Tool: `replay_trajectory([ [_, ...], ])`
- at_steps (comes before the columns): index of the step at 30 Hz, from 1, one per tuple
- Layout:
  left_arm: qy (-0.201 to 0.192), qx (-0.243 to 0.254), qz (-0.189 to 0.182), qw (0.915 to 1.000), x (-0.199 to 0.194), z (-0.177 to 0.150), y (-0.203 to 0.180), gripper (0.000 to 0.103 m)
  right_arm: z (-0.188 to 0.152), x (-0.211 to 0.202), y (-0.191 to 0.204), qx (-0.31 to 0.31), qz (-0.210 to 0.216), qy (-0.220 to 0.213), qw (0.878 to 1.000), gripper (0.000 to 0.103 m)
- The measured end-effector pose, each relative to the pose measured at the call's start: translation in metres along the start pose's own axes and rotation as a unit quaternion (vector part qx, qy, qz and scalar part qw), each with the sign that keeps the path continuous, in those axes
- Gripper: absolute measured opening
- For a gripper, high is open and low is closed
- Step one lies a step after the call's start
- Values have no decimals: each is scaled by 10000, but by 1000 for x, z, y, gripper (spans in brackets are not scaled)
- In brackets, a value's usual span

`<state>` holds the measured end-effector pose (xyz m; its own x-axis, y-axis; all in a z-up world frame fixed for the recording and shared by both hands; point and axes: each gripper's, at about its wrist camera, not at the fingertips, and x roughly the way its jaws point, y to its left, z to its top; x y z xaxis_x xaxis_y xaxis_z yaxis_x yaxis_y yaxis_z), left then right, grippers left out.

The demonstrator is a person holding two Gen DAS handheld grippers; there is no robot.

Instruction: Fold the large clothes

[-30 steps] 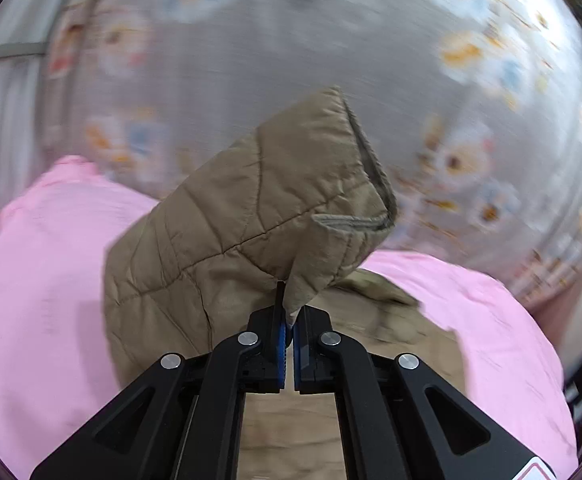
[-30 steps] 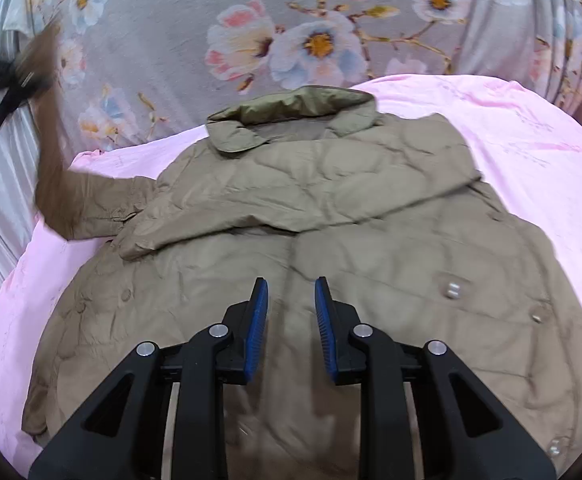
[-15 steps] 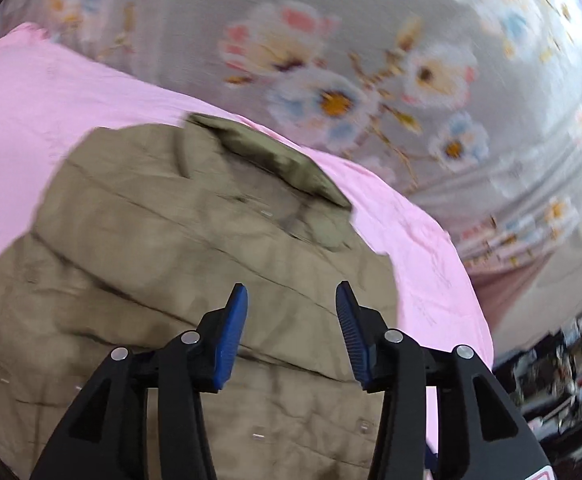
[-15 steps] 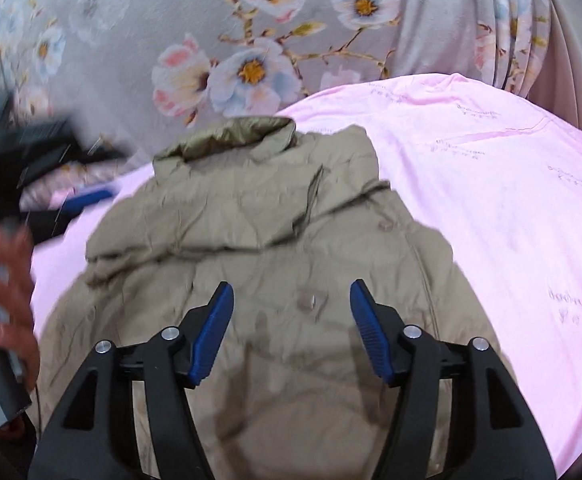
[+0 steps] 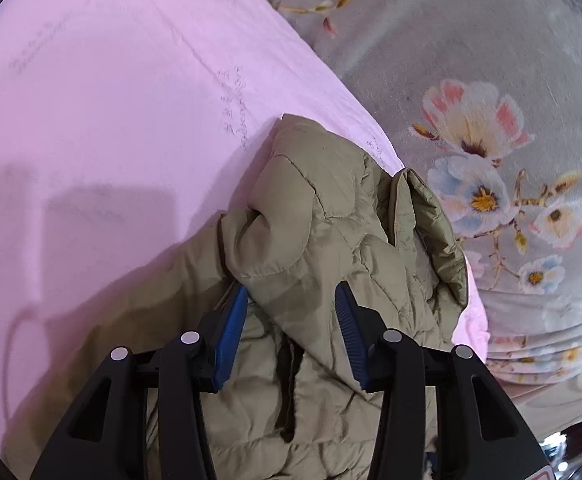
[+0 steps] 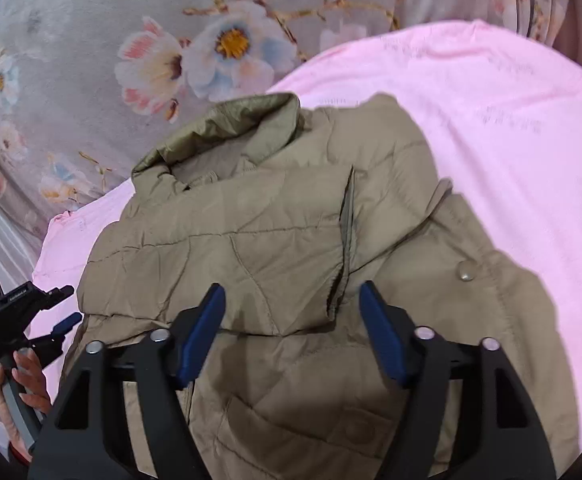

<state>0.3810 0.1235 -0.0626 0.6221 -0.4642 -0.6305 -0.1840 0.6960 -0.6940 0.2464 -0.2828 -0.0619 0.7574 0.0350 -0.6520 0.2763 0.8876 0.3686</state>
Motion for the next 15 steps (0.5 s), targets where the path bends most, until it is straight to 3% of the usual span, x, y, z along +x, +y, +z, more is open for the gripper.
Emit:
replay_trajectory([
  [1,4,-37,-28,10000,1,1,2,41,1,2,4,-91,-62,5,9999,39],
  [2,-6,-32,-24,10000,4,2,0,40,5,3,11,-280,-169,3,9995,13],
  [3,-15,-9,-24,10000,6,4,0,36,10,-1,18,-461,-201,-71,9987,6],
  [4,-33,19,11,10000,8,7,-1,20,14,-8,24,-566,-166,-240,9980,5],
  [6,-59,109,59,9999,9,12,-2,6,26,-36,42,-926,-108,-734,9929,4],
  [10,-288,549,272,9977,1,9,-9,1,34,-66,60,-1287,-103,-1342,9825,3],
  [12,-360,805,517,9948,2,2,-11,1,35,-46,54,-1304,-357,-1109,9846,3],
  [15,-296,1011,799,9912,12,-7,-6,1,23,2,22,-891,-585,-292,9939,3],
])
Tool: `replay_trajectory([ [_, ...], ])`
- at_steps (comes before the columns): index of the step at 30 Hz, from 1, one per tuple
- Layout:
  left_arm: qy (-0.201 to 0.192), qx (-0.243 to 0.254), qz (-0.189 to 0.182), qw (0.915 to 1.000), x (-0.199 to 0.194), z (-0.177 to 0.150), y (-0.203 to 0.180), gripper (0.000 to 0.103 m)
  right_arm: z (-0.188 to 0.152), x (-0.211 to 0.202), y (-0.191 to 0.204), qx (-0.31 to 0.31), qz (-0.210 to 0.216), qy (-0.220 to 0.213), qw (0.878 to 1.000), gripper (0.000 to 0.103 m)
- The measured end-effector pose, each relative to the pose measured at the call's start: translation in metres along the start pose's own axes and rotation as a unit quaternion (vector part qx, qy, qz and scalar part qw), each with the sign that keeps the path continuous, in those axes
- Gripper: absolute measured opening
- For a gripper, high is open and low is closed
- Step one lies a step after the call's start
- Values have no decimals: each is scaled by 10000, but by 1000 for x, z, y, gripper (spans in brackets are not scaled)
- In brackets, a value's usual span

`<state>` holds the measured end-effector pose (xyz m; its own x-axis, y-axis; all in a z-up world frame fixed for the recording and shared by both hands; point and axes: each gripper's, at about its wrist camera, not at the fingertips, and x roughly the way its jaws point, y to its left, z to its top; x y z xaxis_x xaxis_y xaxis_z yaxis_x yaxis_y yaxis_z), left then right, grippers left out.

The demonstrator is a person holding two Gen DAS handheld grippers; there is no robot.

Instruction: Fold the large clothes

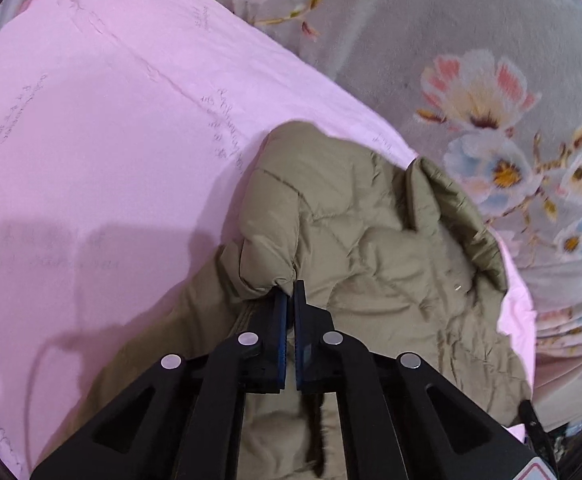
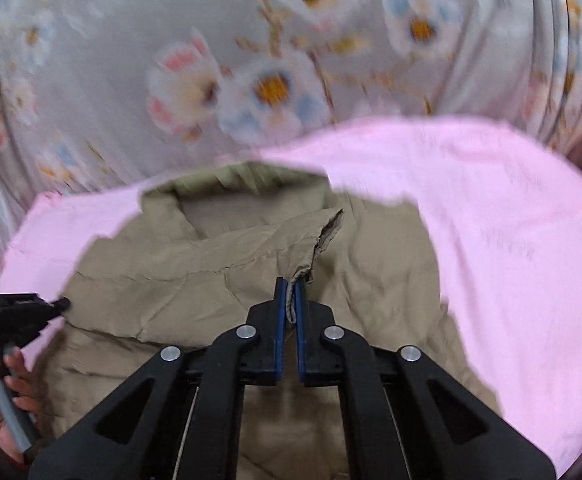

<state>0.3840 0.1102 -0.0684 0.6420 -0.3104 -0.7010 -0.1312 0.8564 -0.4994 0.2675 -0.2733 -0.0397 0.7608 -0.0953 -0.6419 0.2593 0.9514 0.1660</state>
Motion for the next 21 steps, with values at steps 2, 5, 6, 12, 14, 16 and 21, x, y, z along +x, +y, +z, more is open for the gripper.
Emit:
replay_trajectory([
  [2,29,30,21,10000,6,-6,6,1,-15,21,-12,197,27,383,9991,3],
  [5,-26,166,76,9998,10,-14,9,3,-24,24,-17,360,147,460,9982,4],
  [6,-51,219,120,9997,10,-15,9,3,-24,24,-17,356,162,470,9981,4],
  [12,-328,504,507,9969,-23,-21,-2,10,-25,-22,-26,498,-46,-290,9983,13],
  [14,-596,767,625,9933,-43,-22,-13,8,-18,-42,-21,386,-59,-596,9975,13],
  [16,-871,1102,822,9867,-59,-19,-33,8,-4,-47,-6,198,107,-669,9975,13],
  [21,-888,1592,710,9807,-48,-13,-88,9,11,-23,39,-351,355,-499,9975,13],
])
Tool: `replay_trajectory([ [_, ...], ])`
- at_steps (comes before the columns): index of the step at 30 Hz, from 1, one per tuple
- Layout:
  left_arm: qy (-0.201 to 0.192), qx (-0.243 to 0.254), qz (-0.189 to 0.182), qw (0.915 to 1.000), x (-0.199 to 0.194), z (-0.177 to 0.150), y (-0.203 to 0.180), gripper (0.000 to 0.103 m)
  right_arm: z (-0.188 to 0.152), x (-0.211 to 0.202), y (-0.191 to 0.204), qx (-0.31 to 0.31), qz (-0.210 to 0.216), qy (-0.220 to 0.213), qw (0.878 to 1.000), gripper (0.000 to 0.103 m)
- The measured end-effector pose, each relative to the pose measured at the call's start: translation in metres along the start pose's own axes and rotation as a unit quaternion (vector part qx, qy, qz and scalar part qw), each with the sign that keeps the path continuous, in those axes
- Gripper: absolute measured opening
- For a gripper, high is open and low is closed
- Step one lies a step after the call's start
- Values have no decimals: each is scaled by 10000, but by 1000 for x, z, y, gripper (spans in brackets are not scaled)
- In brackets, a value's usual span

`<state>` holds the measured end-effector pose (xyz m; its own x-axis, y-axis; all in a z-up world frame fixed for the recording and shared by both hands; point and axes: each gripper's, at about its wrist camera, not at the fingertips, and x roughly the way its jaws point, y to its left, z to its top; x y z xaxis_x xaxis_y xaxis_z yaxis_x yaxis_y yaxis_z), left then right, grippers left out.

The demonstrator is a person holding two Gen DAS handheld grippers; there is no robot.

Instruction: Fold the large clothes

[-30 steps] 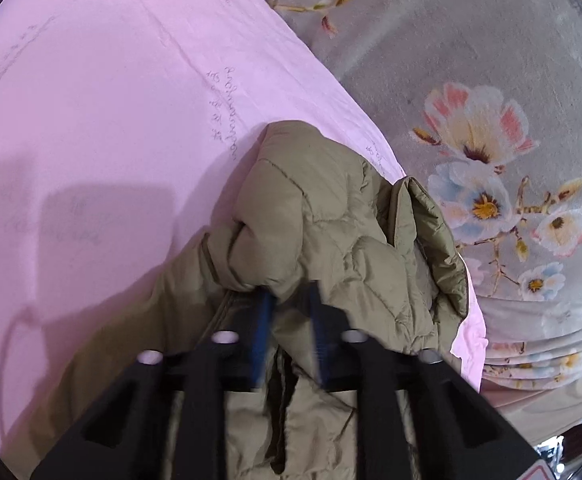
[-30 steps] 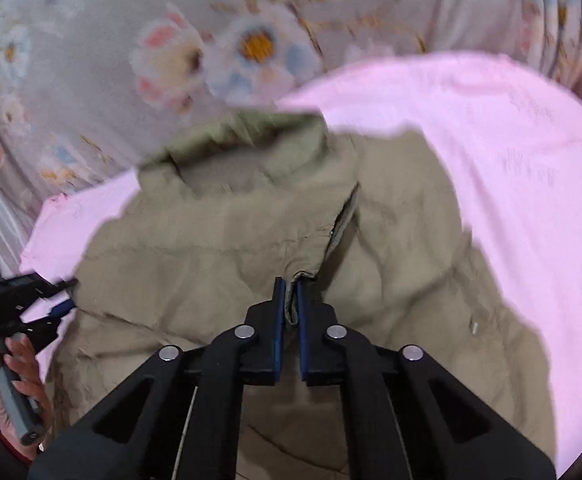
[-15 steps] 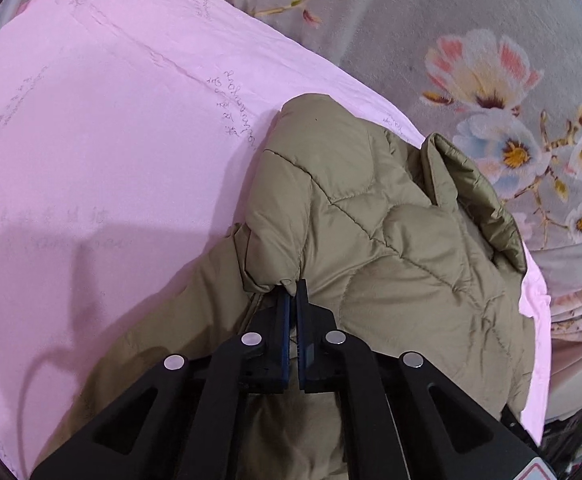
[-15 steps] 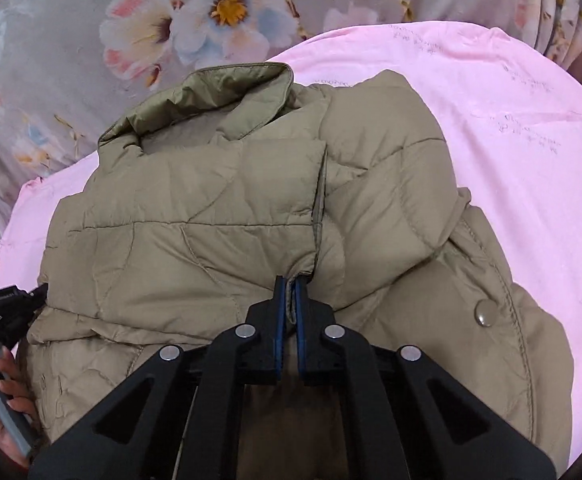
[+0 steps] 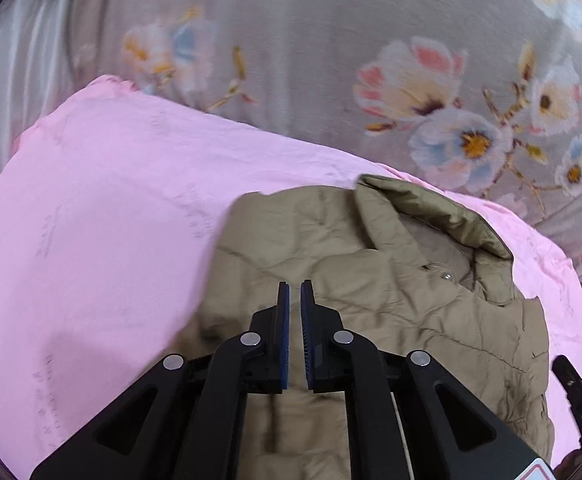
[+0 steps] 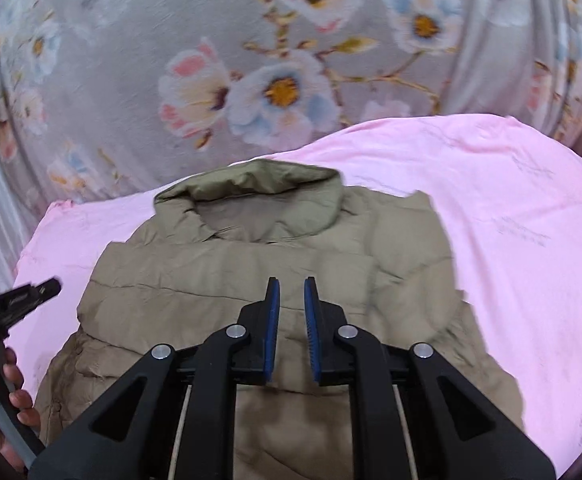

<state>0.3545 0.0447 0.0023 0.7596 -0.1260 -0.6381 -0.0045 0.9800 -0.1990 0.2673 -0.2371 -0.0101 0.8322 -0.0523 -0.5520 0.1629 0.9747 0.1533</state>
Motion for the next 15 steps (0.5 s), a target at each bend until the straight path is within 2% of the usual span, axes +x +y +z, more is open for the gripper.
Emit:
replay_trajectory([
  [3,427,244,153,9987,40,-12,-20,9,-7,33,11,-205,-107,422,9988,13],
  [5,690,281,333,9967,67,-31,-18,9,-23,55,7,-282,-312,786,9960,10],
  [6,637,326,324,9969,71,-38,-16,9,-32,64,1,-210,-213,938,9951,10],
  [10,494,544,423,9964,67,-54,-18,9,-37,63,-5,-24,-129,1004,9949,9],
  [15,446,446,369,9973,53,-67,-11,9,-45,54,-6,-10,-159,1048,9944,8],
])
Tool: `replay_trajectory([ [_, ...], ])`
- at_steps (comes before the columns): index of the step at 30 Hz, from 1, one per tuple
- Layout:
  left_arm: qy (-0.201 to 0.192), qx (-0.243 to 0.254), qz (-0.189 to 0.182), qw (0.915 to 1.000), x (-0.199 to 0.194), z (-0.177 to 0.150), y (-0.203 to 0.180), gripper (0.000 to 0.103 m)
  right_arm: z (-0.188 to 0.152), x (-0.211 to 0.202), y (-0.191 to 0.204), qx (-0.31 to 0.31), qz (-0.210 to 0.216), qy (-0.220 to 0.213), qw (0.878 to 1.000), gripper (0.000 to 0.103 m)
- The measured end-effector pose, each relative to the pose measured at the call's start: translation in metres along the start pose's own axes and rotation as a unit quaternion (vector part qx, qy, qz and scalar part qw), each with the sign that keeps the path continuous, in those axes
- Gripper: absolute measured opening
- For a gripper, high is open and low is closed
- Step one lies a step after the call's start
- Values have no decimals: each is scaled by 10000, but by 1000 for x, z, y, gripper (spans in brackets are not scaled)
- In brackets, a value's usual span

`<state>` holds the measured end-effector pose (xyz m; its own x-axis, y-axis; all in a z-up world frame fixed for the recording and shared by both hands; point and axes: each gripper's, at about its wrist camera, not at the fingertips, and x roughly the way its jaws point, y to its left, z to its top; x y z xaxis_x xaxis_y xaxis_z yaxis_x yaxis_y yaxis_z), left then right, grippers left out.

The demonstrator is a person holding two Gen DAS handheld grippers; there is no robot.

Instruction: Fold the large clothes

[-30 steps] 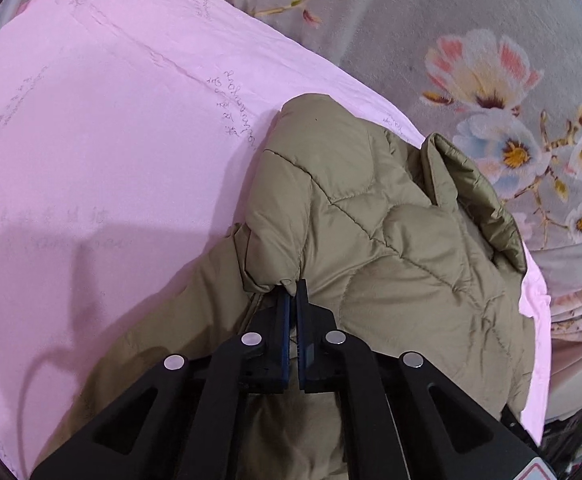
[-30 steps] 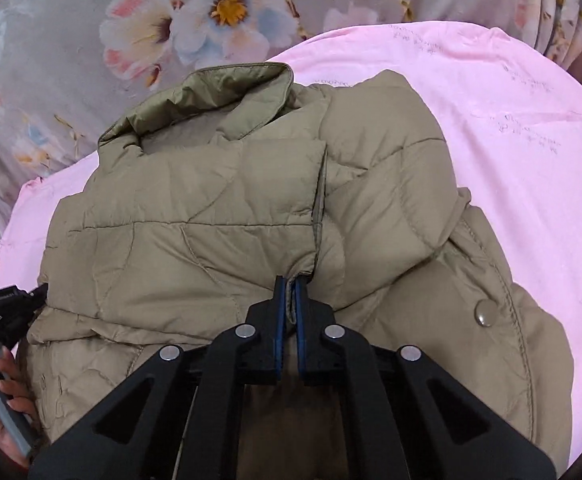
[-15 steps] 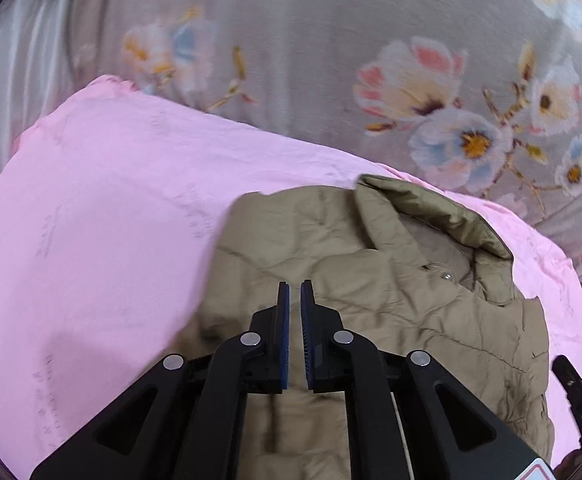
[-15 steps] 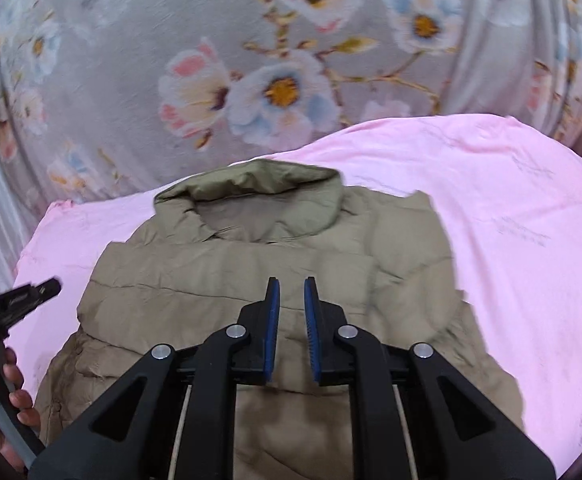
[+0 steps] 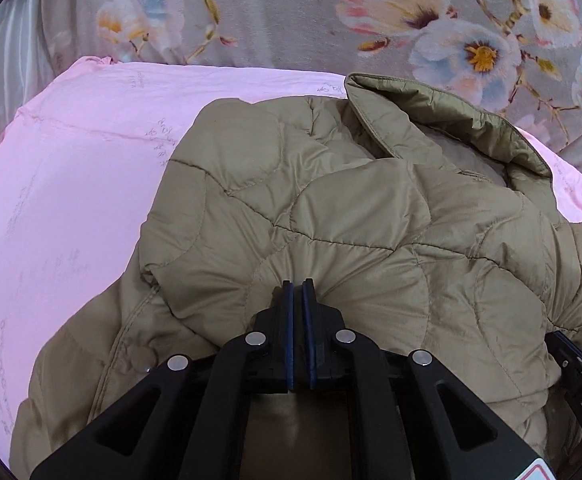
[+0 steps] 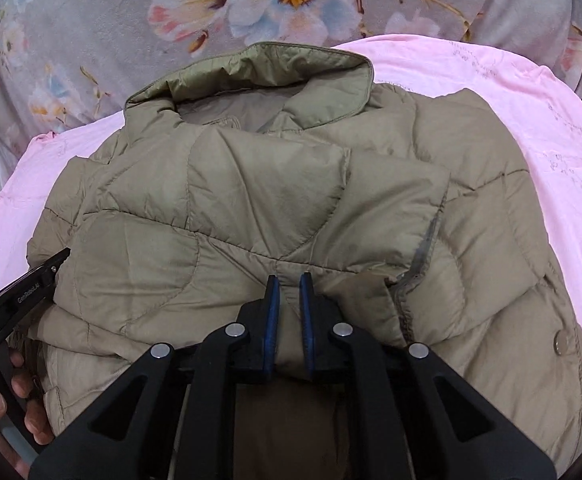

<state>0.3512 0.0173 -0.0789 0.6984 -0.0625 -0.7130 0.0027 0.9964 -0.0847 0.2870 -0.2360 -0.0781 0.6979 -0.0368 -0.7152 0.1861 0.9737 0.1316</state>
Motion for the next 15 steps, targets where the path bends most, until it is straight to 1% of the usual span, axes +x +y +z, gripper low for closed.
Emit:
replay_trajectory([
  [4,-6,-27,-37,10000,-11,-12,3,9,-3,-1,-5,43,33,24,10000,8],
  [10,60,-8,-6,10000,-29,-30,7,9,-18,-18,-5,-8,31,48,10000,8],
  [15,57,45,-9,10000,-50,-46,9,9,-30,-33,-7,87,199,55,9997,9],
])
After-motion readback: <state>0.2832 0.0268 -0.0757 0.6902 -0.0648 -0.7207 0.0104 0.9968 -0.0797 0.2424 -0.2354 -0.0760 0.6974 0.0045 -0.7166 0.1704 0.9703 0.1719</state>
